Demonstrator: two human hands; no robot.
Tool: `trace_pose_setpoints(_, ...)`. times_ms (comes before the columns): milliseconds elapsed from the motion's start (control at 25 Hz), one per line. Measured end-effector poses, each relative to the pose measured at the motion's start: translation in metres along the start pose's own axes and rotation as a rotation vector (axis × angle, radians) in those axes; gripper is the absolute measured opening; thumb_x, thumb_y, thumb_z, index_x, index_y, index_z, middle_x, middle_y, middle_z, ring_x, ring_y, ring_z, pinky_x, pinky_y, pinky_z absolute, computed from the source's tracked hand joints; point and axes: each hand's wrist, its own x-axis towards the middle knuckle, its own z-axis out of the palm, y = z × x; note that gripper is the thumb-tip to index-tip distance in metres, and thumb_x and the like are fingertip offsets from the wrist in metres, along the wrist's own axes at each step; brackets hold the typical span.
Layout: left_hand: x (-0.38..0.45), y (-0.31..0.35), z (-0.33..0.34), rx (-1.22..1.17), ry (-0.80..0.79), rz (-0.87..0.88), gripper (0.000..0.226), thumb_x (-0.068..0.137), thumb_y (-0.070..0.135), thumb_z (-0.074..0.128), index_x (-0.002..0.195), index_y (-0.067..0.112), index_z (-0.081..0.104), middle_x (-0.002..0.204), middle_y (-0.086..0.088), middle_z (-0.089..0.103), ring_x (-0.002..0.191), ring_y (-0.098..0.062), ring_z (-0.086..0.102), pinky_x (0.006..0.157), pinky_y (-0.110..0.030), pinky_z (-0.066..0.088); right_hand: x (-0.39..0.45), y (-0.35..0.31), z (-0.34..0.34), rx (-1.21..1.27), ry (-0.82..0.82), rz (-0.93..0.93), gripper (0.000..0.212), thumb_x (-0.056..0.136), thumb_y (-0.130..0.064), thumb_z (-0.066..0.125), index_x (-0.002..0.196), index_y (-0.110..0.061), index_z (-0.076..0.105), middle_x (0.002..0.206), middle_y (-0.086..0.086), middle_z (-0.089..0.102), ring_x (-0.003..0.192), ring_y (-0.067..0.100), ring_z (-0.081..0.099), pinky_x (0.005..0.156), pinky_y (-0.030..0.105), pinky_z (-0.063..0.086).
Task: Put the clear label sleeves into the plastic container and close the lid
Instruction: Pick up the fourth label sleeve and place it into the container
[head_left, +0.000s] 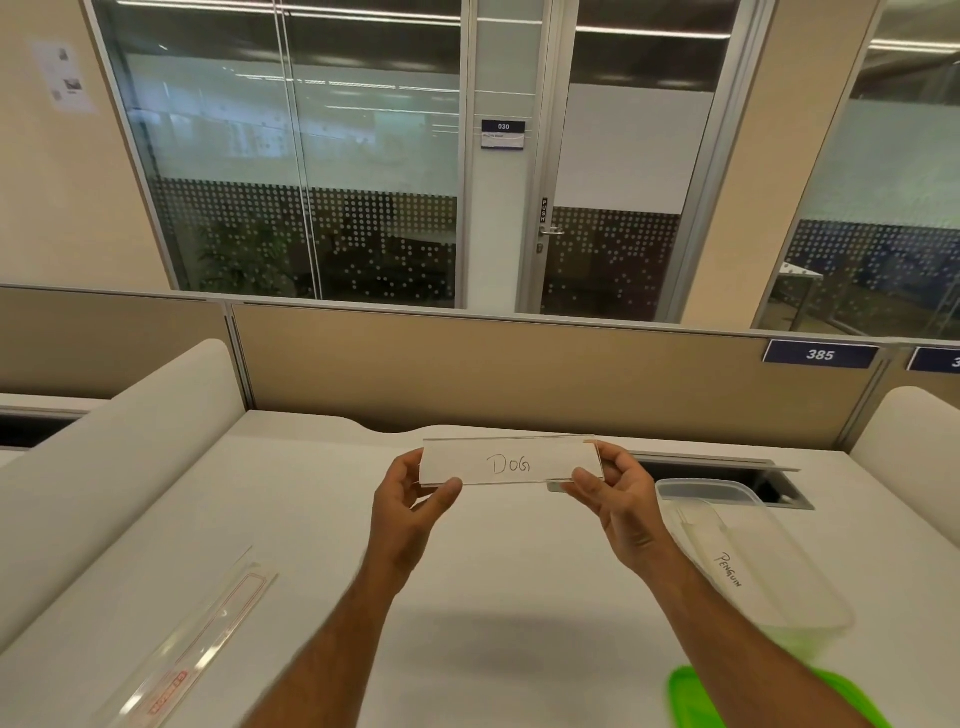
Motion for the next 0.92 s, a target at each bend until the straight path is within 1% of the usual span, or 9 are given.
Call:
trace_pose_setpoints(160,-0.002,-0.005,0.001,-0.082,0.025,-0.054,0.060,0.069,0.030,0.079,0.124,0.019,0.057,0.114,-0.004,0.073,0.101,-0.021,0.071,0.082,-0.026,0.058,-0.002,0.001,-0.006,-0.149,-0.052,0.053,0.062,0.066,-0.016,0.082,0.122,-0.010,0.057,0.119,0.013,0.070,0.107,0.031,0.068,0.088,0.038,0.058)
trace_pose_setpoints(240,-0.003,-0.006,0.002,-0.174,0.022,-0.114,0.061,0.069,0.024,0.080,0.125,0.016,0.057,0.113,-0.009,0.073,0.102,-0.024,0.071,0.087,-0.031,0.057,0.000,-0.002,-0.011,-0.267,-0.122,0.114,0.070,0.060,-0.017,0.090,0.122,-0.011,0.058,0.118,0.011,0.071,0.108,0.027,0.068,0.090,0.037,0.057)
trace_pose_setpoints(360,-0.006,-0.008,0.001,-0.295,-0.022,-0.187,0.061,0.068,0.012,0.084,0.124,0.013,0.058,0.110,-0.015,0.073,0.103,-0.028,0.070,0.083,-0.028,0.058,0.003,-0.013,-0.018,-0.602,-0.281,0.240,0.074,0.049,-0.025,0.096,0.116,-0.020,0.063,0.114,0.006,0.071,0.102,0.022,0.069,0.080,0.031,0.058)
trace_pose_setpoints(480,-0.013,-0.012,0.002,-0.279,-0.106,-0.229,0.055,0.073,0.008,0.079,0.124,0.014,0.058,0.108,-0.018,0.072,0.103,-0.032,0.070,0.084,-0.030,0.059,0.004,-0.022,-0.012,-1.038,-0.476,0.348,0.074,0.048,-0.038,0.094,0.115,-0.031,0.063,0.114,-0.004,0.066,0.100,0.017,0.067,0.078,0.029,0.060)
trace_pose_setpoints(560,-0.017,-0.013,0.009,-0.245,-0.158,-0.257,0.054,0.076,0.010,0.078,0.125,0.016,0.057,0.107,-0.017,0.071,0.105,-0.035,0.068,0.086,-0.033,0.059,0.003,-0.023,0.001,-1.194,-0.572,0.364,0.075,0.050,-0.050,0.090,0.117,-0.035,0.061,0.113,-0.007,0.065,0.099,0.014,0.065,0.084,0.031,0.059)
trace_pose_setpoints(640,-0.021,-0.012,0.018,-0.216,-0.192,-0.291,0.059,0.072,0.018,0.078,0.127,0.017,0.054,0.110,-0.019,0.069,0.106,-0.038,0.066,0.089,-0.038,0.059,0.000,-0.020,0.014,-1.255,-0.622,0.344,0.073,0.053,-0.058,0.085,0.117,-0.036,0.060,0.112,-0.008,0.065,0.098,0.013,0.065,0.085,0.031,0.059)
trace_pose_setpoints(720,-0.023,-0.012,0.026,-0.199,-0.205,-0.312,0.062,0.073,0.020,0.077,0.130,0.018,0.052,0.114,-0.020,0.066,0.109,-0.039,0.065,0.093,-0.043,0.057,-0.003,-0.013,0.022,-1.301,-0.633,0.343,0.072,0.055,-0.061,0.082,0.118,-0.036,0.059,0.111,-0.007,0.064,0.098,0.015,0.063,0.084,0.031,0.059)
trace_pose_setpoints(800,-0.023,-0.013,0.035,-0.105,-0.170,-0.323,0.059,0.083,0.023,0.076,0.134,0.023,0.047,0.121,-0.017,0.064,0.113,-0.037,0.062,0.098,-0.044,0.054,-0.006,-0.007,0.020,-1.336,-0.564,0.337,0.072,0.056,-0.062,0.081,0.119,-0.034,0.059,0.111,-0.006,0.063,0.097,0.016,0.063,0.083,0.030,0.058)
trace_pose_setpoints(920,-0.023,-0.026,0.046,0.340,-0.083,-0.294,0.060,0.088,0.044,0.066,0.140,0.025,0.043,0.139,-0.007,0.055,0.125,-0.025,0.054,0.100,-0.040,0.047,-0.004,-0.008,0.001,-1.432,-0.345,0.289,0.080,0.052,-0.066,0.079,0.121,-0.031,0.059,0.115,-0.005,0.062,0.096,0.014,0.060,0.077,0.027,0.054)
